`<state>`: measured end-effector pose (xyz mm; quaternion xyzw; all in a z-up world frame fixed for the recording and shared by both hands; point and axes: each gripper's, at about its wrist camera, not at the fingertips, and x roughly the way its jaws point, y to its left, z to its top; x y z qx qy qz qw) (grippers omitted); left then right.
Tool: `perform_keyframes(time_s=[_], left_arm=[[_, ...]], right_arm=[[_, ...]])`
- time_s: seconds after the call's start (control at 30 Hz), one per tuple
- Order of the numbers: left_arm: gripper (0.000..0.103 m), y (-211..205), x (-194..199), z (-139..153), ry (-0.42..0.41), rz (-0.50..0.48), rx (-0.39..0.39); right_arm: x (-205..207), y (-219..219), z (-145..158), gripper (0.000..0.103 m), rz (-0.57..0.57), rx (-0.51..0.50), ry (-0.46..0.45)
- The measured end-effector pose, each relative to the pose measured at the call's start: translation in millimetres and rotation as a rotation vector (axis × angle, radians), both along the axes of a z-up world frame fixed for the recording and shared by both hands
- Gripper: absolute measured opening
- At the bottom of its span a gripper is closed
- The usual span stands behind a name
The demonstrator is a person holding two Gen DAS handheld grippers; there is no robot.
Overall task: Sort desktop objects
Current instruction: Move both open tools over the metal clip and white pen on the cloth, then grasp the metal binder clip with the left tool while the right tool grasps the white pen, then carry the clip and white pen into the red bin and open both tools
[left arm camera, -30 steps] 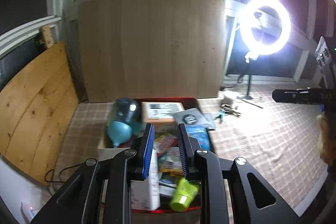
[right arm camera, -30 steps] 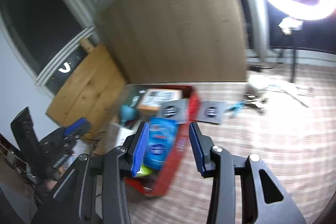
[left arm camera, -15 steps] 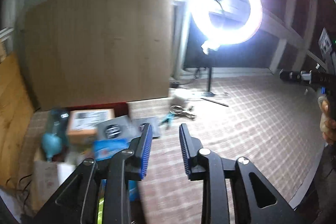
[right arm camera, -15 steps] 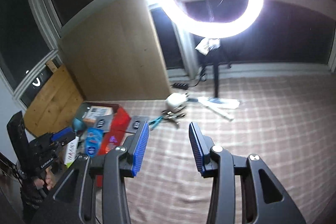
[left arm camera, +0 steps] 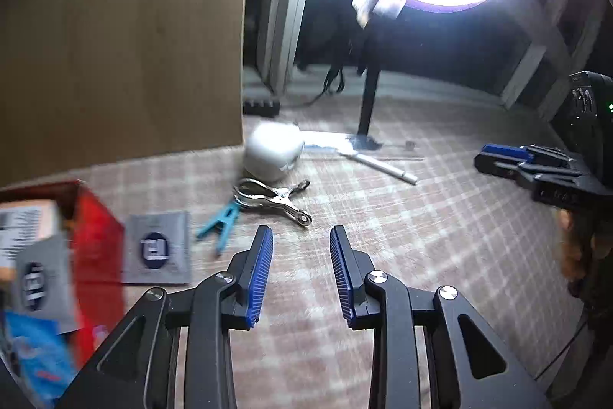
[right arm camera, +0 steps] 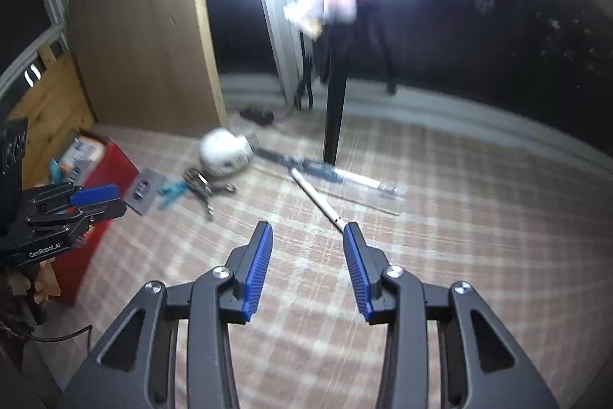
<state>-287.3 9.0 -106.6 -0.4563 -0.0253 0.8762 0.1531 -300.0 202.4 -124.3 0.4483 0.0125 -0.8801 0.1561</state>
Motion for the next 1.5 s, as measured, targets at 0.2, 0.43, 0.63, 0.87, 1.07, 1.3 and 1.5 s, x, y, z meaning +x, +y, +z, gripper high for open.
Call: perform_keyframes(time_s=[0.2, 0.43, 0.63, 0.87, 1.07, 1.3, 1.5], left_arm=[[0.029, 26.5, -30.5, -37.5, -0.071, 0.06, -0.022], [0.031, 48.1, -40.9, -70.0, -0.075, 0.077, -0.072], [0.022, 47.8, -48.7, -81.9, -0.051, 0.136, -0.076], [0.004, 32.7, -29.3, -80.5, -0.033, 0.127, -0.011], [0.002, 31.2, 6.2, -57.0, -0.008, 0.063, 0.008], [0.002, 36.5, 43.6, -42.2, 0.023, -0.032, -0.061], [0.002, 20.3, 60.9, -31.3, 0.028, -0.014, 0.0]], right_arm=[[-41.5, 2.3, -45.8, 0.038, 0.024, 0.011, -0.057], [-61.1, -1.6, -72.8, 0.038, 0.081, 0.014, -0.078], [-62.9, -13.3, -82.9, 0.018, 0.103, 0.078, -0.076], [-38.1, 3.3, -71.6, 0.01, 0.051, -0.087, -0.161], [3.9, 21.1, -56.7, 0.009, -0.034, -0.266, -0.192], [46.8, 26.9, -52.1, 0.009, -0.113, -0.289, -0.189], [59.5, 27.8, -33.0, 0.009, -0.135, -0.365, -0.187]])
